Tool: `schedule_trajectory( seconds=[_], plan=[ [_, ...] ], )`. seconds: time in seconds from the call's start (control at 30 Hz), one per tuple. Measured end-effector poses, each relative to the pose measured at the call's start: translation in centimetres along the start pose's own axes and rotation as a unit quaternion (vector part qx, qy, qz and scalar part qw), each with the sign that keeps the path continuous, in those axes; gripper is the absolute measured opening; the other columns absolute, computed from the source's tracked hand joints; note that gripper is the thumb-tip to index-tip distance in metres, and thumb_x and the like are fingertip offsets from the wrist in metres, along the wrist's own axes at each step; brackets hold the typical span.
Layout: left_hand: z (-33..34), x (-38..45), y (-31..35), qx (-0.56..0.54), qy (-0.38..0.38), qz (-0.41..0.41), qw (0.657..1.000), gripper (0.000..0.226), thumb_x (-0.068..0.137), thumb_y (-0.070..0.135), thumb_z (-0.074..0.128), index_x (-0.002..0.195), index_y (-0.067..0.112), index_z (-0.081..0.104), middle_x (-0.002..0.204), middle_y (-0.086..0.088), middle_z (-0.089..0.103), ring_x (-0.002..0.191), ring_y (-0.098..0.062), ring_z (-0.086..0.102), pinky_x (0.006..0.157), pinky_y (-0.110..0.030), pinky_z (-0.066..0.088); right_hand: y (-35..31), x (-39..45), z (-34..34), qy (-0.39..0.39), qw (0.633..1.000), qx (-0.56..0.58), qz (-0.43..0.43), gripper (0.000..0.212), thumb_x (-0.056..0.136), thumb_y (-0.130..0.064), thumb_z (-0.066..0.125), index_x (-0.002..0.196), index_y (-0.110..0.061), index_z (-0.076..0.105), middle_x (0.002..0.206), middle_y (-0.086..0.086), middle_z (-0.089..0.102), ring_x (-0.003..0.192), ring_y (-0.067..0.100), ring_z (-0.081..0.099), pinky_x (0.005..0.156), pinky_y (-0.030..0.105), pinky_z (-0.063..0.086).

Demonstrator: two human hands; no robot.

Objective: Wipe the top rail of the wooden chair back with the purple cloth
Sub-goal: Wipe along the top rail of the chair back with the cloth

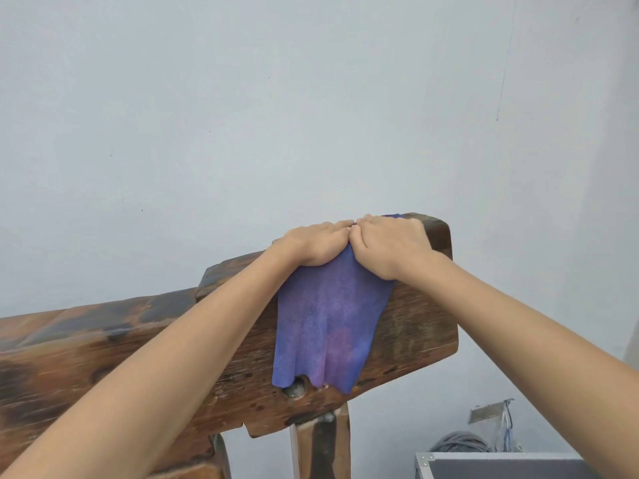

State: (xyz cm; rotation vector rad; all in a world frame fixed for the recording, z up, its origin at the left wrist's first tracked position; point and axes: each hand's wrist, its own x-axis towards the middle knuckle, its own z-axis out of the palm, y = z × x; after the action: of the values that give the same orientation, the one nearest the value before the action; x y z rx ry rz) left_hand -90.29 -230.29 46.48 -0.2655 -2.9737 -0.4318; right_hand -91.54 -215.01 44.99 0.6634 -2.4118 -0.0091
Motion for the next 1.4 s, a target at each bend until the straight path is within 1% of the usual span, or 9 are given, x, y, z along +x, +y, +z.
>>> schedule_trajectory(
  seconds=[0.17, 0.4, 0.57, 0.77, 0.87, 1.0, 1.13, 1.27, 1.4],
  plan=[
    [0.7, -0.5, 0.5, 0.006, 0.023, 0.009, 1.000, 0.056, 0.106, 0.031, 0.013, 0.161, 0.025, 0.021, 0.167, 0.010, 0.021, 0.154, -0.008, 0.018, 0.125, -0.041, 0.015, 0.3, -0.9, 0.4, 0.039, 0.999, -0.028, 0.006, 0.051, 0.101, -0.037, 0.024, 0.114, -0.014, 0.068, 0.124, 0.005, 0.069, 0.109, 0.028, 0.068, 0.078, 0.041, 0.047],
    [0.5, 1.9, 1.5, 0.004, 0.009, -0.083, 0.997, 0.057, 0.103, 0.029, 0.013, 0.151, 0.013, 0.040, 0.158, -0.007, 0.042, 0.143, -0.026, 0.040, 0.117, -0.045, 0.030, 2.5, 3.3, -0.5, -0.174, 0.983, 0.064, 0.008, 0.056, 0.101, -0.039, 0.017, 0.135, -0.021, 0.057, 0.145, 0.003, 0.056, 0.130, 0.028, 0.053, 0.098, 0.045, 0.038],
    [0.6, 4.0, 2.8, -0.015, 0.046, -0.157, 0.986, 0.053, 0.099, 0.030, 0.024, 0.136, 0.008, 0.056, 0.146, -0.015, 0.054, 0.133, -0.033, 0.050, 0.111, -0.045, 0.039, 3.7, 5.9, -0.7, -0.240, 0.971, 0.011, -0.003, 0.046, 0.105, -0.025, 0.027, 0.132, -0.014, 0.061, 0.140, 0.013, 0.058, 0.123, 0.032, 0.055, 0.099, 0.041, 0.043],
    [0.9, 3.3, 3.8, 0.014, 0.243, -0.159, 0.957, 0.036, 0.093, 0.025, 0.039, 0.113, 0.007, 0.064, 0.121, -0.016, 0.065, 0.113, -0.037, 0.059, 0.077, -0.039, 0.041, 2.3, 5.3, -0.6, 0.016, 0.999, 0.018, 0.035, 0.033, 0.095, -0.009, 0.044, 0.121, -0.013, 0.064, 0.115, 0.009, 0.067, 0.109, 0.032, 0.059, 0.070, 0.036, 0.041],
    [0.7, 1.1, 3.9, 0.046, 0.276, -0.110, 0.954, 0.032, 0.093, 0.028, 0.040, 0.100, 0.009, 0.065, 0.107, -0.016, 0.067, 0.100, -0.038, 0.062, 0.071, -0.037, 0.037, 1.8, 3.2, -0.9, 0.087, 0.994, 0.047, 0.039, 0.027, 0.098, -0.010, 0.043, 0.121, -0.012, 0.057, 0.101, 0.011, 0.066, 0.093, 0.036, 0.060, 0.062, 0.037, 0.037],
    [1.5, -1.6, 2.8, 0.049, 0.216, -0.023, 0.975, 0.031, 0.098, 0.030, 0.035, 0.092, 0.010, 0.058, 0.110, -0.014, 0.066, 0.104, -0.037, 0.061, 0.082, -0.041, 0.046, 3.0, 0.7, -0.2, 0.028, 0.989, 0.148, 0.013, 0.037, 0.104, -0.035, 0.032, 0.082, -0.018, 0.056, 0.097, 0.014, 0.069, 0.093, 0.038, 0.060, 0.071, 0.040, 0.038],
    [2.4, -2.8, 2.9, 0.022, 0.151, -0.045, 0.987, 0.050, 0.103, 0.040, 0.018, 0.126, 0.019, 0.058, 0.135, -0.001, 0.061, 0.124, -0.029, 0.056, 0.100, -0.044, 0.042, 2.4, -1.5, 0.5, 0.022, 0.992, 0.117, -0.052, 0.051, 0.108, -0.036, 0.021, 0.113, -0.018, 0.068, 0.125, 0.005, 0.069, 0.123, 0.029, 0.058, 0.106, 0.044, 0.038],
    [2.3, -2.5, 3.4, 0.066, 0.143, -0.062, 0.986, 0.053, 0.104, 0.038, 0.013, 0.124, 0.015, 0.057, 0.133, -0.004, 0.061, 0.122, -0.031, 0.057, 0.101, -0.047, 0.043, 2.4, -1.3, 0.2, 0.041, 0.995, 0.090, -0.034, 0.048, 0.108, -0.035, 0.021, 0.103, -0.021, 0.066, 0.112, 0.002, 0.072, 0.109, 0.027, 0.064, 0.095, 0.041, 0.043],
    [2.4, -1.9, 3.7, 0.106, 0.136, -0.059, 0.983, 0.043, 0.105, 0.025, 0.015, 0.114, 0.010, 0.054, 0.130, -0.012, 0.060, 0.119, -0.036, 0.056, 0.098, -0.048, 0.044, 3.3, 0.0, 0.1, -0.033, 0.995, 0.092, -0.009, 0.053, 0.106, -0.042, 0.016, 0.111, -0.024, 0.066, 0.125, -0.003, 0.069, 0.115, 0.025, 0.063, 0.089, 0.041, 0.041]
  ],
)
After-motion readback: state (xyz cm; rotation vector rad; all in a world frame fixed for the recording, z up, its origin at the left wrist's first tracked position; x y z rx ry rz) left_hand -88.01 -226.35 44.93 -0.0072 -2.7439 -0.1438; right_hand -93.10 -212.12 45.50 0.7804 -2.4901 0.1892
